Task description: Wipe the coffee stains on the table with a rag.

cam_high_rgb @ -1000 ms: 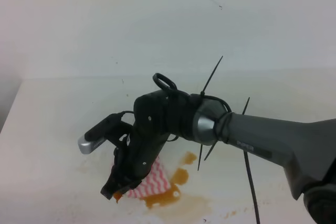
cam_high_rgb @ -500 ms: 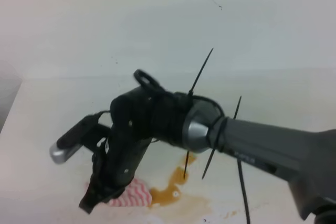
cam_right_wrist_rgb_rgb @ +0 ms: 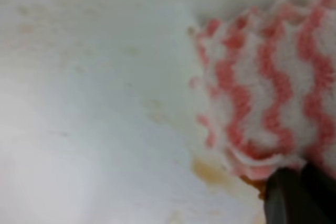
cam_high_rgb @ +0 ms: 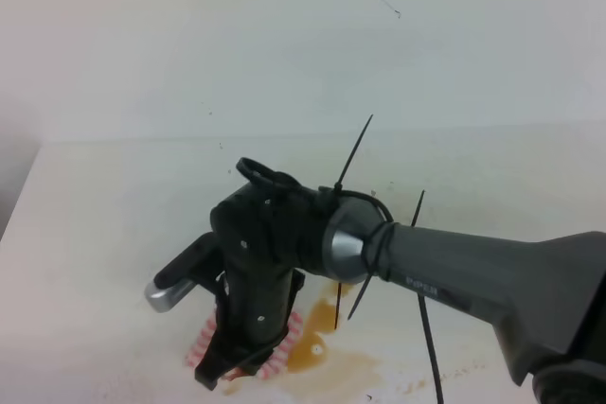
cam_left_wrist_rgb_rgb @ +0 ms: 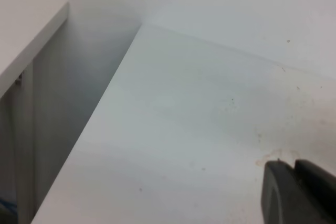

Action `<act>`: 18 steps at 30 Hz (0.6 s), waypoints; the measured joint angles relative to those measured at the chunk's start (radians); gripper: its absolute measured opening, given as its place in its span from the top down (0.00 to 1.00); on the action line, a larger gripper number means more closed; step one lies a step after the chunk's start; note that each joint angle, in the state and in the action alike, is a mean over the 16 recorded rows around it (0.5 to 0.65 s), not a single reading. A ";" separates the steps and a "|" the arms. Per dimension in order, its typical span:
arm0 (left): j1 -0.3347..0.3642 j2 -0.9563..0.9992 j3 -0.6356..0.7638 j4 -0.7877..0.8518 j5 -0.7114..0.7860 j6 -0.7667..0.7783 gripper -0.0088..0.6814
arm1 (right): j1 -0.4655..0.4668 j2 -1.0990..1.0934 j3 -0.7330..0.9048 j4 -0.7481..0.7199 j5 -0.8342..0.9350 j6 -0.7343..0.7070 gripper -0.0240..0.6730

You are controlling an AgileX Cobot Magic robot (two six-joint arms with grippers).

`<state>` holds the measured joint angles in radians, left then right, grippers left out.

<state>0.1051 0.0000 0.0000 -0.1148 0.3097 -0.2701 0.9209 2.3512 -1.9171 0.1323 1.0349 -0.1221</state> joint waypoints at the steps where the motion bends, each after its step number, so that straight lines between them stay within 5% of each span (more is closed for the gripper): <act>1: 0.000 0.000 0.000 0.000 0.000 0.000 0.99 | -0.003 0.000 0.001 -0.011 0.005 0.009 0.95; 9: 0.000 0.000 0.000 0.000 0.000 0.000 0.99 | -0.024 -0.038 0.067 -0.109 -0.035 0.064 0.95; 18: 0.000 0.000 0.000 0.000 0.000 0.000 0.99 | -0.028 -0.196 0.340 -0.192 -0.320 0.068 0.95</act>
<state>0.1051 0.0000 0.0000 -0.1148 0.3097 -0.2701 0.8927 2.1556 -1.5774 -0.0594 0.7152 -0.0539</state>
